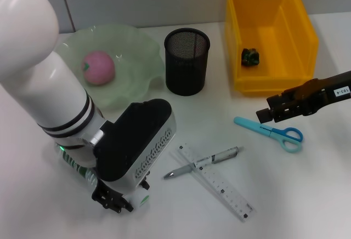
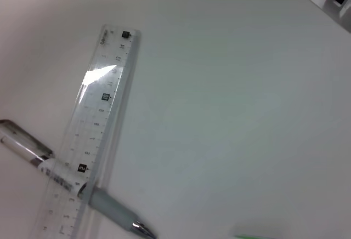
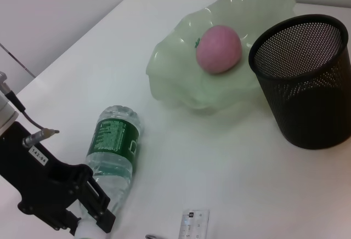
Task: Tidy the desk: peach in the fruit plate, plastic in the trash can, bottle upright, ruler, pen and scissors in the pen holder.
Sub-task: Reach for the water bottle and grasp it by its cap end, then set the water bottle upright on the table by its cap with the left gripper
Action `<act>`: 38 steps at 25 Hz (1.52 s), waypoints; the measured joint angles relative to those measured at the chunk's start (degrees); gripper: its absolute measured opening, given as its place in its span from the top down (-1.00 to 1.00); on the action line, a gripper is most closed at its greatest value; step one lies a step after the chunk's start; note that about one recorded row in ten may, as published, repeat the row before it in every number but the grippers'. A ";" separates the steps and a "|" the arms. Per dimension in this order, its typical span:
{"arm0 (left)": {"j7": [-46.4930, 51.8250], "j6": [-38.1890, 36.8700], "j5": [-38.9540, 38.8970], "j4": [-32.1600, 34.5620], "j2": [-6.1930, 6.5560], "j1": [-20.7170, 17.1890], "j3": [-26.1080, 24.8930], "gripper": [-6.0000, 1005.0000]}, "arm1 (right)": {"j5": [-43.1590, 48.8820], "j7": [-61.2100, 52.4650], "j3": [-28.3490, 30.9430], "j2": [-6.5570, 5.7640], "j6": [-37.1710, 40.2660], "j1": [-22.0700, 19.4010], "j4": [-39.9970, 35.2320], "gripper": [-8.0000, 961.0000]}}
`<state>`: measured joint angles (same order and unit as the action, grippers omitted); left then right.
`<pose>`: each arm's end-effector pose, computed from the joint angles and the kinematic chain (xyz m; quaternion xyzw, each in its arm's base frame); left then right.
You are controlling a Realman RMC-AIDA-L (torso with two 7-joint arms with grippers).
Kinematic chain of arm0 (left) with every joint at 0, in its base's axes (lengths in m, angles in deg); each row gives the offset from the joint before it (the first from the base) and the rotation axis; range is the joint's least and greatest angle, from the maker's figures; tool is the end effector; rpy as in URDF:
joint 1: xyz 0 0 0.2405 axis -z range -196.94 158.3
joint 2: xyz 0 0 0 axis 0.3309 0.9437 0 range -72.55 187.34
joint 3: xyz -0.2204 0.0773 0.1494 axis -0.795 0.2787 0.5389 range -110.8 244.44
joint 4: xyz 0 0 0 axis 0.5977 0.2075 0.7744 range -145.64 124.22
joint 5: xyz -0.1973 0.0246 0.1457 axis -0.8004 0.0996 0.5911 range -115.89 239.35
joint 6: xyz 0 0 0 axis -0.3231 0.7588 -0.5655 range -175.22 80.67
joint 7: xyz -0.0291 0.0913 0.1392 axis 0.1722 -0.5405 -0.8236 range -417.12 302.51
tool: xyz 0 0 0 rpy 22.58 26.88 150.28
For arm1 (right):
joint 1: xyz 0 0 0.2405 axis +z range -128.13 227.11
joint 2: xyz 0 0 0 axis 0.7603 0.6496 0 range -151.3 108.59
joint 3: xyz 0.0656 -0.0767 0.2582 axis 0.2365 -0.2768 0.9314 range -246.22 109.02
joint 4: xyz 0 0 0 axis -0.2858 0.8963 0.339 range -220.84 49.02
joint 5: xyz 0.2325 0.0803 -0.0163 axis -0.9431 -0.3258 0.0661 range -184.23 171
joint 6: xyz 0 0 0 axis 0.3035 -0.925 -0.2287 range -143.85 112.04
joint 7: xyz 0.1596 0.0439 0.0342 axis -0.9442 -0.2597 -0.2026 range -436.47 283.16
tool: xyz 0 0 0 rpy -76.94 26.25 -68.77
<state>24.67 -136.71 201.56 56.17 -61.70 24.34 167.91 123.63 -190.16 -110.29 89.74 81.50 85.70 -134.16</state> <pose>-0.1566 0.3612 -0.1228 0.9015 -0.3335 -0.2453 0.1262 0.2842 0.4053 0.0450 -0.9207 0.3740 0.0814 0.0764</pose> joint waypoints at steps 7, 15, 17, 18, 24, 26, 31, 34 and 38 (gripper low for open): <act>0.37 -0.42 -0.12 0.40 0.05 -0.55 -2.02 0.12 | -0.13 0.12 0.04 0.00 -0.03 0.00 0.00 -0.57; 1.05 -1.95 -0.80 1.06 0.22 -1.57 -8.46 0.12 | -0.19 0.28 0.04 0.00 -0.23 0.14 -0.17 -0.57; 1.22 -2.03 -0.95 1.09 0.25 -1.74 -9.19 0.12 | -0.16 0.26 0.04 0.00 -0.24 0.20 -0.17 -0.57; 1.33 -2.21 -1.13 1.11 0.31 -1.93 -10.22 0.12 | -0.14 0.26 0.04 0.00 -0.24 0.26 -0.18 -0.57; 2.59 -3.92 -2.37 1.20 0.42 -2.23 -17.17 0.12 | -0.19 0.21 0.04 0.00 -0.20 0.42 -0.13 -0.57; 3.15 -4.51 -2.62 1.23 0.50 -2.21 -19.98 0.12 | -0.19 0.21 0.04 0.00 -0.17 0.43 -0.09 -0.57; 4.97 -5.17 -2.75 1.24 0.52 -2.34 -25.39 0.12 | -0.21 0.23 0.03 0.00 -0.18 0.44 -0.08 -0.57; 6.91 -5.44 -2.98 1.05 0.53 -2.41 -28.49 0.12 | -0.27 0.35 0.04 0.00 -0.20 0.38 -0.09 -0.57; 9.44 -5.93 -3.31 0.62 0.53 -2.44 -33.86 0.12 | -0.31 1.15 0.03 0.08 -0.41 0.03 0.06 -0.57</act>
<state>34.11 -142.64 198.25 56.79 -61.17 21.90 134.05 123.33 -189.01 -110.26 89.82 81.09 85.72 -134.10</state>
